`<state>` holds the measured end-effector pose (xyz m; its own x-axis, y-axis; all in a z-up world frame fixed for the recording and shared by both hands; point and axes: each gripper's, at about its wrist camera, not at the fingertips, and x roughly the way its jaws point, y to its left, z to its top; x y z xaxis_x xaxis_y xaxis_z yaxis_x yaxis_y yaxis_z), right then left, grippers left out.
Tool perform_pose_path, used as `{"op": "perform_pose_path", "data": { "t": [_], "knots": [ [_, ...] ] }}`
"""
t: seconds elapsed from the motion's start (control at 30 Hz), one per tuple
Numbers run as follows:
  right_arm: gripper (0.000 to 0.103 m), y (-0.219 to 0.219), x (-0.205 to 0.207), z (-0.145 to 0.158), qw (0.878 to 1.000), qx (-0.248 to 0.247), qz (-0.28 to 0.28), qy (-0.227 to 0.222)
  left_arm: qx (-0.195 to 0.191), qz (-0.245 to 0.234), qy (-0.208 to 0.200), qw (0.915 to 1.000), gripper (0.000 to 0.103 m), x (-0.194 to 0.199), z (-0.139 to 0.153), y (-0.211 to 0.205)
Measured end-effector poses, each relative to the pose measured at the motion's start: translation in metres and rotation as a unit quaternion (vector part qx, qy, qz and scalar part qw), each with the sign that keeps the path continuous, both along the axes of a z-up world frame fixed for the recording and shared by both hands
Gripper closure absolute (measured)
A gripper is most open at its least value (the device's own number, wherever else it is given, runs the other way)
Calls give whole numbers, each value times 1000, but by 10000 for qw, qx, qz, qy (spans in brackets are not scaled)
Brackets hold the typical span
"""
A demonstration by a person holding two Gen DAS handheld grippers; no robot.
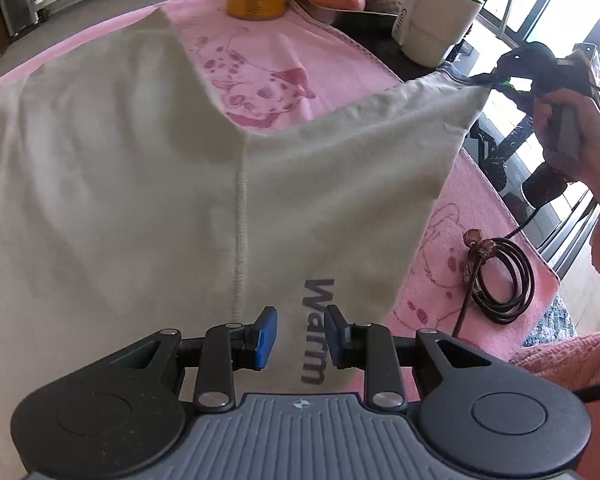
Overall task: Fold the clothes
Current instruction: 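Carry the cuff across the sweatshirt body with the right gripper, then open, then grasp the other dark cuff with the left gripper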
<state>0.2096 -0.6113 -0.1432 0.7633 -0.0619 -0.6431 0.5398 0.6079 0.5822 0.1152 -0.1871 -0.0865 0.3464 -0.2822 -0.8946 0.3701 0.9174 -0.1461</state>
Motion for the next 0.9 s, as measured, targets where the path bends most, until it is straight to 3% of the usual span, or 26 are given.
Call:
{"op": "perform_pose_path", "data": {
  "t": [0.07,0.13,0.2,0.27,0.3,0.4,0.47,0.53,0.67,0.8,0.9],
  "knots": [
    [99,4,-7,13,9975,-338,119,-612,-88,-33,-37,9999,77,1,0,0],
    [99,12,-8,26,9922,-828,160,-915,-166,-26,-28,9999,77,3,-1,1],
    [96,20,-3,23,9913,-1189,54,-564,-186,16,16,9998,77,3,-4,1],
    [76,26,3,18,9894,-1451,-4,-112,-186,37,39,9998,77,1,-3,3],
    [74,26,3,16,9891,-1473,-15,88,-201,50,26,9998,77,-1,-1,5],
    [73,26,-10,36,9926,-1181,-164,220,-286,114,-34,9995,77,-8,11,16],
    [72,31,-30,64,9976,-681,-134,-3,-364,116,-165,9991,77,-17,26,27],
    [68,50,-59,95,9980,-499,-5,-393,-432,103,-317,9985,77,-27,43,39],
    [60,107,-109,137,9907,-209,751,-1116,-456,220,-692,9963,75,-51,79,77],
    [49,170,-150,129,9762,372,1681,-1319,-208,569,-735,9955,75,-68,79,117],
    [50,222,-152,90,9657,674,2439,-577,-33,997,-595,9932,79,-75,55,145]
  ]
}}
